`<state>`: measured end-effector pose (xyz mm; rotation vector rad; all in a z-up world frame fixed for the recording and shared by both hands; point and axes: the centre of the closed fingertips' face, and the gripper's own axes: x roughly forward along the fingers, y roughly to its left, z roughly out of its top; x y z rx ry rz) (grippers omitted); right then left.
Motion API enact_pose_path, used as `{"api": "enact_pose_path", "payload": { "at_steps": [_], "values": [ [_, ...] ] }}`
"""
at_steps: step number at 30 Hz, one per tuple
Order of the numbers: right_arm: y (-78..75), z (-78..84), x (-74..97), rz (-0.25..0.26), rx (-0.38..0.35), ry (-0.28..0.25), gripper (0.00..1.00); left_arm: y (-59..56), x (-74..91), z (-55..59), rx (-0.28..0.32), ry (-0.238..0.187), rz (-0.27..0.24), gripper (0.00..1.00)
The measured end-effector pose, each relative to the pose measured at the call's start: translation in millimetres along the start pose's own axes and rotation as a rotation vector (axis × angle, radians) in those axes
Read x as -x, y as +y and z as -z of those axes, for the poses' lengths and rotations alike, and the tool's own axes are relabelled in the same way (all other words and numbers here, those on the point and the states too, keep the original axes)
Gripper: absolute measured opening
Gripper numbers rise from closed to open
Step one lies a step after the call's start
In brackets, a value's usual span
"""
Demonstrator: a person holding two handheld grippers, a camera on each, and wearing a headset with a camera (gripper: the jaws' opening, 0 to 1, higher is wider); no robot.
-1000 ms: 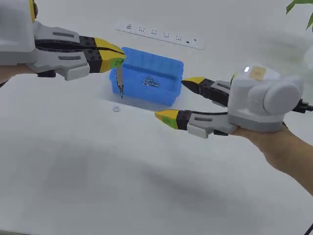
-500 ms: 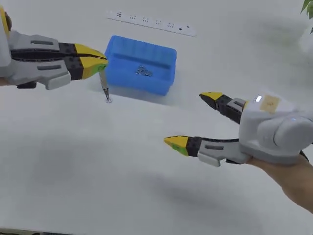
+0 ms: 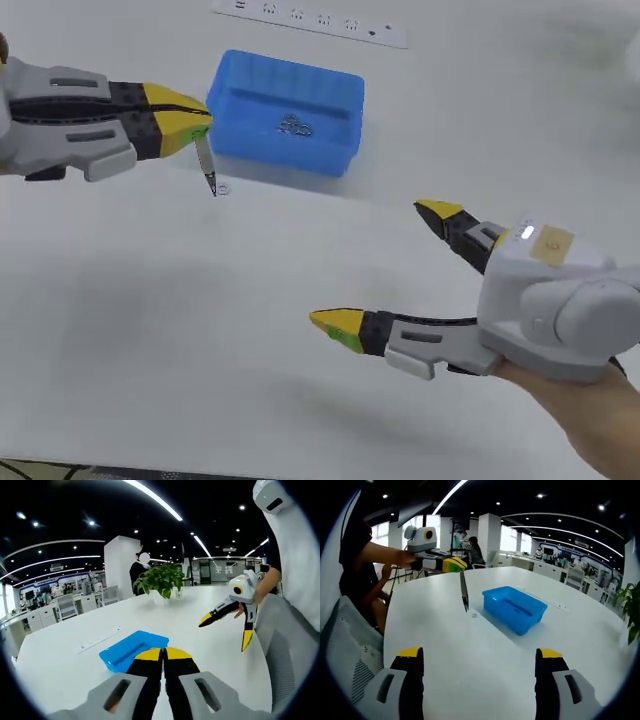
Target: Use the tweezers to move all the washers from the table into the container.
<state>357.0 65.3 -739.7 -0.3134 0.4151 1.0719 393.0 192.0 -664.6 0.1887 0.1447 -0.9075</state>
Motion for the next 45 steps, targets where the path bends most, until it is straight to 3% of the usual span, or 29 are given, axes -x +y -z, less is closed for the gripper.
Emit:
{"api": "enact_pose_path", "payload": {
  "at_steps": [13, 23, 29, 32, 33, 35, 40, 45],
  "values": [
    [-3.5, 6.8, 6.5, 0.037, -0.009, 0.002, 1.00, 4.4, -11.1, 2.6, -0.008, -0.004, 0.034, 0.04],
    [-3.1, 11.8, 7.1, 0.058, -0.109, -0.019, 1.00, 9.1, -20.2, 12.6, -0.021, 0.022, 0.054, 0.04],
    [-5.2, 9.1, 6.0, 0.064, -0.127, -0.029, 1.00, 10.8, -19.6, 15.3, -0.016, 0.028, 0.055, 0.04],
    [-5.5, 8.8, 4.9, 0.062, -0.131, -0.031, 1.00, 13.6, -19.4, 22.4, -0.015, 0.047, 0.047, 0.04],
    [-5.4, 9.0, 4.5, 0.061, -0.133, -0.030, 1.00, 13.6, -18.4, 21.2, 0.008, 0.033, 0.046, 0.04],
    [-4.9, 8.9, 4.3, 0.058, -0.134, -0.029, 1.00, 14.4, -18.2, 20.5, 0.001, 0.032, 0.041, 0.04],
    [-4.8, 8.7, 4.4, 0.056, -0.143, -0.031, 0.99, 10.1, -17.4, 20.1, 0.055, 0.041, 0.082, 0.04],
    [-4.1, 4.9, -3.0, 0.036, -0.137, -0.034, 0.99, 17.3, -16.8, 21.4, 0.085, 0.057, 0.104, 0.04]
  ]
}}
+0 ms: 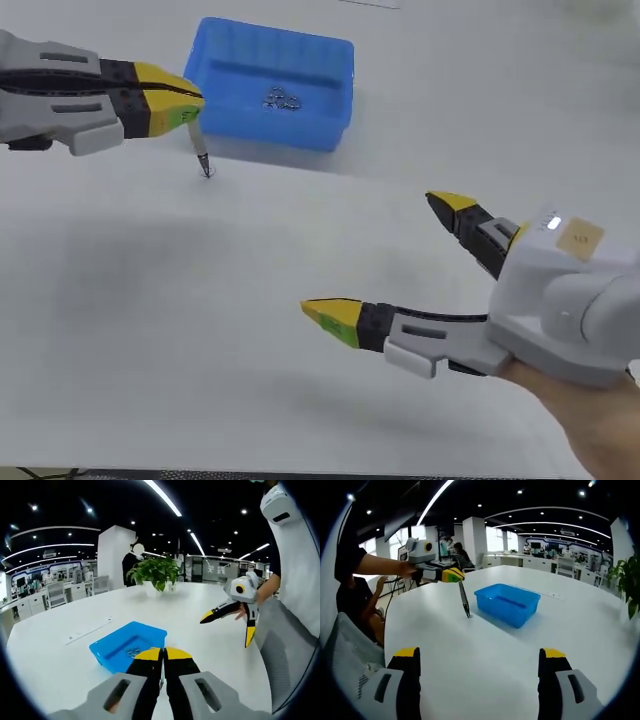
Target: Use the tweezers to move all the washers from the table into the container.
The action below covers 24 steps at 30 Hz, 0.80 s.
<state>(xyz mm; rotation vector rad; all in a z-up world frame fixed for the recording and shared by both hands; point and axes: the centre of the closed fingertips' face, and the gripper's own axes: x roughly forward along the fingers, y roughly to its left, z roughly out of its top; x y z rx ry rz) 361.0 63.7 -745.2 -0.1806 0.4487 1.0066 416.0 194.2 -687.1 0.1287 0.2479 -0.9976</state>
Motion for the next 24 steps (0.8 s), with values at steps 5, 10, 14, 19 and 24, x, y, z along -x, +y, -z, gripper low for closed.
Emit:
{"api": "enact_pose_path", "payload": {
  "at_steps": [5, 10, 14, 19, 24],
  "values": [
    [3.3, -18.5, -24.6, -0.086, 0.077, -0.005, 0.97, 2.8, -1.9, 0.5, 0.012, 0.031, 0.037, 0.04],
    [16.7, -51.4, -45.8, -0.208, -0.018, -0.084, 0.83, 2.9, 0.4, 2.4, 0.023, 0.053, 0.088, 0.04],
    [13.7, -51.5, -55.8, -0.234, -0.003, -0.059, 0.80, 0.5, 2.1, 3.4, 0.024, 0.066, 0.112, 0.04],
    [9.2, -58.4, -75.6, -0.271, 0.039, -0.045, 0.74, -2.7, 0.0, 2.8, 0.020, 0.079, 0.136, 0.04],
    [13.3, -63.6, -93.0, -0.346, 0.212, 0.000, 0.63, -3.6, -2.9, 2.7, -0.004, 0.099, 0.154, 0.04]
  ]
}}
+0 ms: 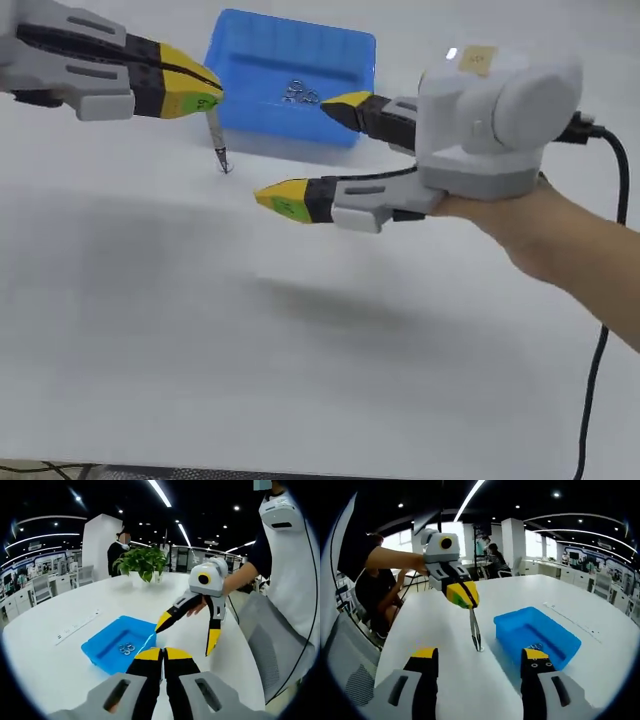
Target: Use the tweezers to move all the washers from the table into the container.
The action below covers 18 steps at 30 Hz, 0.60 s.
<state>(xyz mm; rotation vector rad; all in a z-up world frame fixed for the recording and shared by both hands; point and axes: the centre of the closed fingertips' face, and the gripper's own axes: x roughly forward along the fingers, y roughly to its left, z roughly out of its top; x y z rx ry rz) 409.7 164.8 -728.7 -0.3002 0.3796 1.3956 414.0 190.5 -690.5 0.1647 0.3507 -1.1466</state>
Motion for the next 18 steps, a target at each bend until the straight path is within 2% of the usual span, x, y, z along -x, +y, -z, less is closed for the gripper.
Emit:
{"api": "enact_pose_path", "payload": {
  "at_steps": [1, 3, 9, 13, 18],
  "values": [
    [0.5, -2.7, -2.5, -0.014, 0.003, -0.006, 0.57, -0.7, -0.2, 0.0, -0.005, 0.003, 0.004, 0.04],
    [3.9, -6.8, -10.5, -0.064, 0.020, 0.002, 0.51, -2.5, -0.9, 0.0, -0.007, 0.008, 0.018, 0.04],
    [4.4, -3.9, -30.7, -0.127, 0.098, 0.054, 0.44, -2.0, -0.5, 0.5, -0.008, 0.018, 0.027, 0.04],
    [3.7, -0.4, -41.2, -0.164, 0.107, 0.072, 0.38, 1.1, 1.3, 1.8, -0.006, 0.026, 0.026, 0.04],
    [10.2, -0.2, -52.2, -0.231, 0.117, 0.074, 0.31, 1.3, 2.3, 3.3, -0.011, 0.036, 0.037, 0.04]
  ]
}}
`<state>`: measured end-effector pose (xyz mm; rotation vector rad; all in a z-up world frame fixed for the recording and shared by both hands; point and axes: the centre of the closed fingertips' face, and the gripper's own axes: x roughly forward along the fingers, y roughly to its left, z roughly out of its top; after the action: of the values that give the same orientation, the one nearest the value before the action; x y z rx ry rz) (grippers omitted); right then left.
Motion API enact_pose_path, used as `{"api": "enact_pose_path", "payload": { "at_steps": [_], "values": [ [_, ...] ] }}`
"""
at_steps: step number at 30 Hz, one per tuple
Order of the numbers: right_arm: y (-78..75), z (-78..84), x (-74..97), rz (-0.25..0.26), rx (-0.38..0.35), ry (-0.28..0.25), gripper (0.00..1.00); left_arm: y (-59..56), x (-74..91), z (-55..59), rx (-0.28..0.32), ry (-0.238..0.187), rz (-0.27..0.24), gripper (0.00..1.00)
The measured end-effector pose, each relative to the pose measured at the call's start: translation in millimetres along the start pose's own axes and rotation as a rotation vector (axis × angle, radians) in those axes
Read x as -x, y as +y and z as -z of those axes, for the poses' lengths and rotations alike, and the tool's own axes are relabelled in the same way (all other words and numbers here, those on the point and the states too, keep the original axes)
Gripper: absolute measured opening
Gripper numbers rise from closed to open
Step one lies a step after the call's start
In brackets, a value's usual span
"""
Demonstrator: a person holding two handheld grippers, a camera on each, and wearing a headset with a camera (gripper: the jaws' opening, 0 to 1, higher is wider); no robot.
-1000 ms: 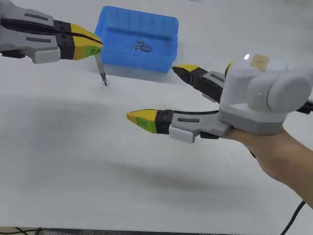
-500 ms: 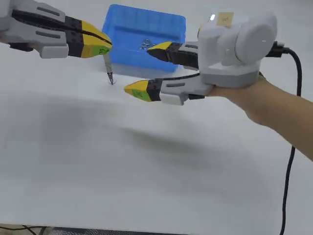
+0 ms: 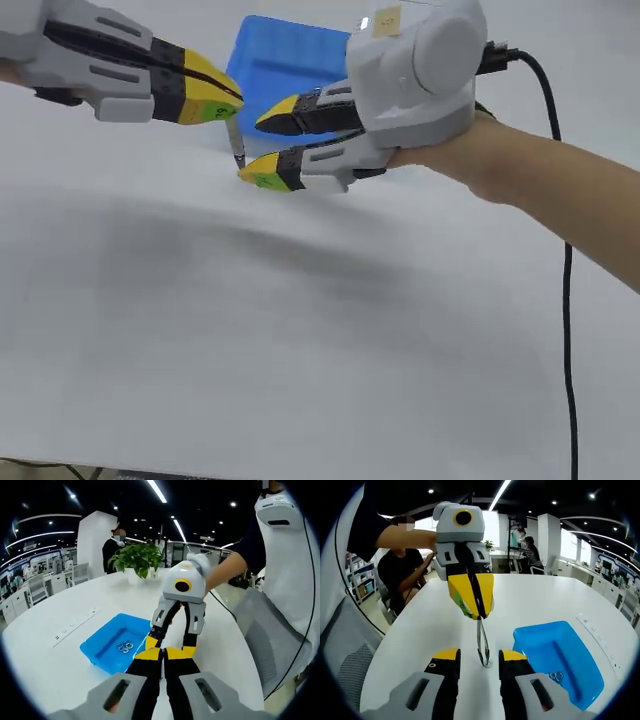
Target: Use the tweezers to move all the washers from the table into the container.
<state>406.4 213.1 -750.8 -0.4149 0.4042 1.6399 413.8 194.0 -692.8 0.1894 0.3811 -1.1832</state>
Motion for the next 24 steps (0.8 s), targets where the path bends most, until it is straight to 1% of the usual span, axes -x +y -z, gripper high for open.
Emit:
{"api": "enact_pose_path", "payload": {
  "at_steps": [2, 3, 6, 8, 10, 13, 18, 24],
  "values": [
    [-4.4, 5.8, -8.2, -0.021, 0.026, 0.029, 0.31, 0.7, 0.0, 0.2, -0.003, 0.002, -0.003, 0.04],
    [-6.3, 6.4, -10.6, -0.025, 0.033, 0.035, 0.30, 1.4, -0.2, 0.1, -0.007, 0.003, -0.007, 0.04],
    [-5.0, 2.9, -14.6, -0.049, 0.057, 0.041, 0.26, 1.9, -1.3, -0.2, -0.006, 0.002, -0.009, 0.04],
    [-3.5, -0.7, -17.0, -0.071, 0.068, 0.034, 0.24, 1.8, -2.1, -0.3, -0.008, 0.002, -0.007, 0.04],
    [-2.5, 0.0, -17.9, -0.085, 0.088, 0.049, 0.23, 2.4, -2.4, -0.2, -0.012, 0.004, -0.008, 0.04],
    [-4.1, 0.5, -20.2, -0.094, 0.101, 0.059, 0.17, 3.5, -2.9, -0.8, -0.014, 0.003, -0.011, 0.04],
    [-6.6, 0.3, -19.9, -0.100, 0.108, 0.065, 0.13, 3.6, -3.6, -1.1, -0.014, 0.000, -0.011, 0.04],
    [-4.9, 0.6, -18.7, -0.113, 0.133, 0.076, 0.12, 2.6, -3.8, -1.3, -0.016, -0.002, -0.008, 0.04]
  ]
}}
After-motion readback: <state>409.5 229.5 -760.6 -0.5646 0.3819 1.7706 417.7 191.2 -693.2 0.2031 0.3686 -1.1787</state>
